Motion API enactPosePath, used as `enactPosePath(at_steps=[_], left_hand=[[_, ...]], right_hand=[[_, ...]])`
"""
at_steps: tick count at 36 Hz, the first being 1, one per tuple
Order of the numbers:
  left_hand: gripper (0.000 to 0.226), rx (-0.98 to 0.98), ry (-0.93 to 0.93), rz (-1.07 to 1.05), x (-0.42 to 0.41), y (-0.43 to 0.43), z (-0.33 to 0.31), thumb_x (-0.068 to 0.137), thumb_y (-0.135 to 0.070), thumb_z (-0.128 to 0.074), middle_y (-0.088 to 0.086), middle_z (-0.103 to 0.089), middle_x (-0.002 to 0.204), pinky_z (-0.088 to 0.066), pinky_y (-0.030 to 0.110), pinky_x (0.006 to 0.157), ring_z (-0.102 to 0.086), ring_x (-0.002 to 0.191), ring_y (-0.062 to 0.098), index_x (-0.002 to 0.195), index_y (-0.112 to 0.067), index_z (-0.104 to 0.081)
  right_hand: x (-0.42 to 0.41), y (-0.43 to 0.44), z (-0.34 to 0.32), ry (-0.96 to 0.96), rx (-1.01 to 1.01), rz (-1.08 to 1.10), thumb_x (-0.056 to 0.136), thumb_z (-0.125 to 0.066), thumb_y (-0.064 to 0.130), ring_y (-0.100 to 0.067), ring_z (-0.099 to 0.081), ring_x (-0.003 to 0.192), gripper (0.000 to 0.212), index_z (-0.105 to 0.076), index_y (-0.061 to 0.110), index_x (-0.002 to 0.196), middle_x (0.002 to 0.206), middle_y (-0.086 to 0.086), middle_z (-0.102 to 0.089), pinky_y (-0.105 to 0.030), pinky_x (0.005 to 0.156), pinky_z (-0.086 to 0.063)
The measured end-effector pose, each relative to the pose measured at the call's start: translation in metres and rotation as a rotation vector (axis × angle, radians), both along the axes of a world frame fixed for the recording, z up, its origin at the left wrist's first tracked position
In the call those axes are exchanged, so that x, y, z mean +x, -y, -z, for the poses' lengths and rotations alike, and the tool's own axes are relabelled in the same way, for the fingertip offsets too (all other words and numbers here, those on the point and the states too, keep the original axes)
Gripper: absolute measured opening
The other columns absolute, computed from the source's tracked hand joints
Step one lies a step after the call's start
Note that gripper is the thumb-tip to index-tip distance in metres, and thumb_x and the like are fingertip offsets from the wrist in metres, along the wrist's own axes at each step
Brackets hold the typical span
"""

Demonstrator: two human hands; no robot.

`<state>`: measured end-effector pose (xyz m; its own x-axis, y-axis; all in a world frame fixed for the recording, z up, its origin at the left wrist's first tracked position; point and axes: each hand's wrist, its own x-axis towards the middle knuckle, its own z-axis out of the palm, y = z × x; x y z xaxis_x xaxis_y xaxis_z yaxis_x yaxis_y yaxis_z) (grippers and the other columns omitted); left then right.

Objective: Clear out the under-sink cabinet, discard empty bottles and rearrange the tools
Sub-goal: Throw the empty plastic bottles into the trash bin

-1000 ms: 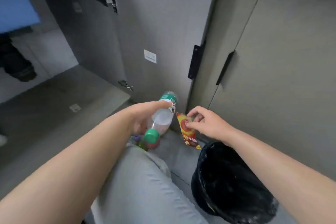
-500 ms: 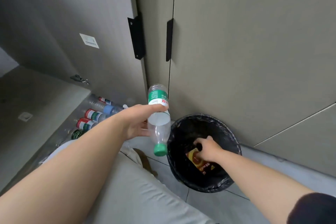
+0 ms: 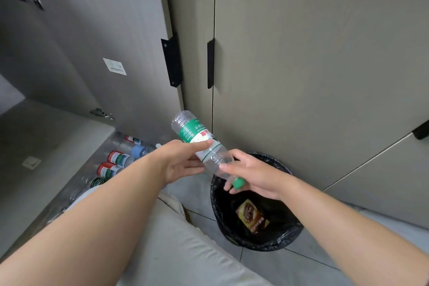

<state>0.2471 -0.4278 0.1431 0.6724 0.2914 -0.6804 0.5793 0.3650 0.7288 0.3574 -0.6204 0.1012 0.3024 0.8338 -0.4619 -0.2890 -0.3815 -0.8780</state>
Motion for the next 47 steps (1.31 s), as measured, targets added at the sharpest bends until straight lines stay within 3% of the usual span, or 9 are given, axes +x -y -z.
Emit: enactPosePath(at_steps=[4,6,11,16,22,28,33,39,47], left_hand=[[0.055,0.140,-0.118,-0.025,-0.009,-0.006,0.005,0.085,-0.054,-0.076,0.009,-0.076,0.108,-0.062,0.035,0.074,-0.075,0.096,0.021,0.114,-0.009,-0.065],[0.049,0.181,-0.144,-0.070,-0.011,-0.008,0.006,0.090,-0.050,-0.072,0.011,-0.074,0.108,-0.062,0.035,0.076,-0.074,0.095,0.022,0.113,-0.008,-0.063],[0.034,0.228,-0.160,-0.080,-0.014,-0.009,0.005,0.098,-0.035,-0.065,0.013,-0.073,0.109,-0.060,0.033,0.073,-0.071,0.092,0.023,0.113,-0.006,-0.064],[0.031,0.231,-0.155,-0.050,-0.011,-0.004,0.005,0.098,-0.033,-0.064,0.013,-0.073,0.107,-0.058,0.032,0.071,-0.070,0.090,0.024,0.114,-0.006,-0.065],[0.029,0.233,-0.139,-0.032,-0.008,0.000,0.003,0.099,-0.031,-0.064,0.013,-0.072,0.105,-0.058,0.034,0.074,-0.070,0.087,0.023,0.114,-0.007,-0.064],[0.027,0.257,-0.151,-0.029,-0.011,0.003,0.001,0.100,-0.029,-0.063,0.015,-0.072,0.111,-0.058,0.038,0.087,-0.070,0.092,0.025,0.116,-0.007,-0.065],[0.025,0.262,-0.141,-0.022,-0.013,0.001,0.000,0.100,-0.029,-0.062,0.014,-0.072,0.111,-0.058,0.040,0.091,-0.070,0.096,0.026,0.116,-0.009,-0.064],[0.023,0.266,-0.121,-0.038,-0.014,-0.004,0.001,0.100,-0.030,-0.063,0.014,-0.073,0.108,-0.060,0.039,0.088,-0.071,0.095,0.026,0.113,-0.011,-0.065],[0.021,0.367,-0.096,0.007,-0.014,-0.002,-0.002,0.100,-0.031,-0.061,0.009,-0.073,0.104,-0.060,0.031,0.076,-0.071,0.087,0.018,0.110,-0.013,-0.065]], right_hand=[[0.019,0.019,-0.009,0.193,-0.114,0.059,0.091,-0.073,0.038,-0.014,-0.061,0.071,0.043,-0.051,0.016,0.121,0.104,-0.008,-0.071,-0.028,0.066,-0.051],[0.036,0.033,-0.017,0.229,-0.159,0.064,0.090,-0.074,0.037,-0.013,-0.057,0.068,0.043,-0.052,0.014,0.118,0.108,-0.010,-0.072,-0.027,0.065,-0.048],[0.077,0.066,-0.036,0.344,-0.266,0.022,0.086,-0.078,0.033,-0.010,-0.052,0.063,0.033,-0.070,0.011,0.110,0.083,0.002,-0.065,-0.022,0.058,-0.044],[0.087,0.068,-0.033,0.621,-0.415,-0.096,0.080,-0.081,0.036,-0.009,-0.057,0.058,0.023,-0.073,0.027,0.099,0.095,-0.002,-0.072,-0.024,0.054,-0.047],[0.046,0.031,0.033,1.029,-0.544,-0.301,0.083,-0.070,0.025,-0.021,-0.059,0.108,0.028,-0.066,0.028,0.111,0.118,0.002,-0.064,-0.032,0.091,-0.051],[0.008,0.010,0.091,1.002,-0.542,-0.159,0.089,-0.067,0.019,-0.028,-0.059,0.104,0.026,-0.062,0.026,0.113,0.119,-0.001,-0.056,-0.041,0.091,-0.053],[0.002,-0.004,0.112,1.020,-0.554,-0.190,0.090,-0.062,0.013,-0.033,-0.059,0.108,0.032,-0.061,0.023,0.120,0.122,-0.005,-0.054,-0.042,0.094,-0.052],[0.002,-0.005,0.120,0.996,-0.564,-0.224,0.091,-0.063,0.018,-0.033,-0.059,0.111,0.044,-0.055,0.024,0.134,0.127,-0.005,-0.052,-0.040,0.096,-0.050],[0.006,-0.001,0.112,0.974,-0.557,-0.204,0.080,-0.073,0.028,-0.027,-0.058,0.096,0.055,-0.049,0.031,0.129,0.116,0.001,-0.044,-0.039,0.084,-0.052]])
